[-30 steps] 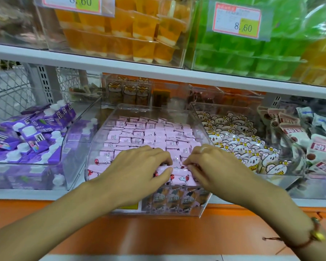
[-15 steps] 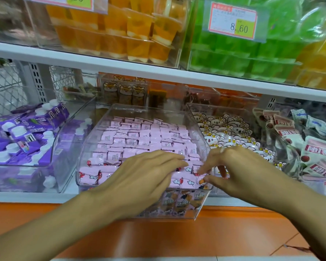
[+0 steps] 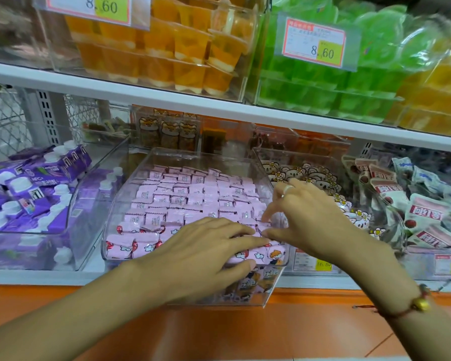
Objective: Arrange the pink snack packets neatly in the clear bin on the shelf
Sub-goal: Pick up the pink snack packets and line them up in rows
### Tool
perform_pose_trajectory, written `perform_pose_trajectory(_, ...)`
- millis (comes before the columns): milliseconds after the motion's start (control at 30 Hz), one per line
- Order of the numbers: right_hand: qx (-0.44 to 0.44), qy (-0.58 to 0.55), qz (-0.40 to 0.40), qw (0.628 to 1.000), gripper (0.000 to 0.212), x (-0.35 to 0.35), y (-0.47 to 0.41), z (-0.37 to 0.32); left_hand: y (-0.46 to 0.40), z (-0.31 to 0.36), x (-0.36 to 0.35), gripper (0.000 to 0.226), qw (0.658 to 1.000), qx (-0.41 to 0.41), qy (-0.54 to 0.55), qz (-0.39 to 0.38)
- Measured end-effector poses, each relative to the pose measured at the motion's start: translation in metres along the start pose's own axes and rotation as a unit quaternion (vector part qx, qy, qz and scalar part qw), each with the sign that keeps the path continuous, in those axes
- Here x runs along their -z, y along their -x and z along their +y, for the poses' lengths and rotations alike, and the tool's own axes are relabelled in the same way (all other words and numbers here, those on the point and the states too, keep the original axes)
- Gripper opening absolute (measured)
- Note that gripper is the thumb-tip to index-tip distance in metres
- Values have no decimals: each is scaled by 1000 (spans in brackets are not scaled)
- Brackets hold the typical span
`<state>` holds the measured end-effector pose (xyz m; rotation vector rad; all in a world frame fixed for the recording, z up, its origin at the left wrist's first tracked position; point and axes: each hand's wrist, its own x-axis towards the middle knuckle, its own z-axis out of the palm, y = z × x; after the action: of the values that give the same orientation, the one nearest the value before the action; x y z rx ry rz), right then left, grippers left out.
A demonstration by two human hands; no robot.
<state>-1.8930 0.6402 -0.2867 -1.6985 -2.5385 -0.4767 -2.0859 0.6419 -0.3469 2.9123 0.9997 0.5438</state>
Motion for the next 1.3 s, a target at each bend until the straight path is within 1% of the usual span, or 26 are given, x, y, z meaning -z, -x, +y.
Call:
perform_pose_trajectory(67, 7, 13, -7, 1000, 23, -3, -4, -1, 1, -1, -1, 48, 1000, 2, -3, -1)
perform_pose_trajectory(167, 13, 37, 26, 999, 25, -11, -2, -3, 2, -2, 1, 48, 1000, 2, 4, -16)
perform_pose_trajectory(233, 13, 33, 67, 997, 27, -18, 5, -4, 2, -2, 1, 46, 1000, 2, 14, -23)
perform_pose_trajectory(300, 10, 16, 115, 993, 22, -21, 10, -5, 2, -2, 2, 44, 1000, 7, 23, -19)
perform_pose_trajectory(367, -16, -33, 192, 981, 15, -19, 11, -6, 1, -1, 2, 43, 999, 13, 27, -16)
perform_pose_trajectory(433, -54, -104, 292, 949, 12, -13, 11, -5, -1, 0, 1, 43, 999, 14, 26, -14)
perform_pose_trajectory(533, -98, -192, 419, 882, 11, -3, 11, -4, -1, 2, 2, 44, 999, 19, 28, -30)
perform_pose_trajectory(600, -126, -260, 465, 837, 8, 0, 12, -1, -1, 5, 4, 40, 994, 49, 92, -17)
perform_pose_trajectory(633, -144, -296, 477, 815, 7, 1, 13, 1, -1, 7, 7, 34, 985, 86, 151, 15)
perform_pose_trajectory(667, -166, -335, 477, 795, 7, 0, 13, 2, -1, 7, 11, 29, 967, 130, 212, 62)
perform_pose_trajectory(700, -189, -378, 460, 781, 9, 0, 13, 2, -2, 7, 14, 33, 942, 173, 263, 114)
perform_pose_trajectory(733, -210, -421, 432, 770, 11, -1, 12, 1, -2, 7, 17, 43, 920, 198, 301, 154)
perform_pose_trajectory(800, -233, -490, 373, 752, 14, -4, 10, -5, -5, 9, 20, 60, 889, 200, 366, 188)
perform_pose_trajectory(833, -234, -512, 352, 748, 15, -5, 9, -9, -5, 10, 23, 61, 880, 190, 391, 189)
perform_pose_trajectory(867, -229, -529, 333, 746, 16, -6, 7, -12, -6, 12, 24, 53, 873, 180, 413, 188)
perform_pose_trajectory(933, -217, -561, 296, 742, 18, -6, 5, -16, -6, 11, 24, 25, 858, 176, 436, 206)
perform_pose_trajectory(967, -215, -571, 276, 743, 18, -6, 4, -16, -7, 9, 24, 15, 847, 189, 447, 218)
perform_pose_trajectory(1000, -214, -568, 260, 751, 17, -7, 4, -14, -7, 7, 24, 10, 826, 213, 470, 227)
perform_pose_trajectory(1033, -212, -547, 254, 769, 17, -8, 5, -11, -8, 5, 25, 11, 791, 247, 511, 231)
perform_pose_trajectory(1067, -200, -512, 259, 794, 16, -8, 7, -9, -9, 4, 27, 17, 745, 280, 560, 230)
perform_pose_trajectory(1100, -171, -472, 265, 823, 17, -8, 10, -9, -10, 3, 29, 22, 702, 305, 602, 229)
perform_pose_trajectory(1133, -126, -431, 269, 852, 23, -5, 13, -11, -11, 3, 30, 26, 674, 320, 626, 228)
perform_pose_trajectory(1167, -72, -381, 265, 883, 35, -3, 15, -15, -11, 2, 30, 26, 667, 327, 630, 226)
perform_pose_trajectory(1233, 19, -243, 229, 942, 57, -2, 18, -21, -12, 3, 29, 22, 680, 331, 617, 216)
perform_pose_trajectory(1267, 46, -175, 213, 960, 62, -3, 18, -23, -12, 3, 28, 20, 689, 328, 611, 210)
perform_pose_trajectory(1300, 60, -132, 199, 969, 60, -4, 17, -25, -13, 5, 29, 20, 698, 324, 606, 201)
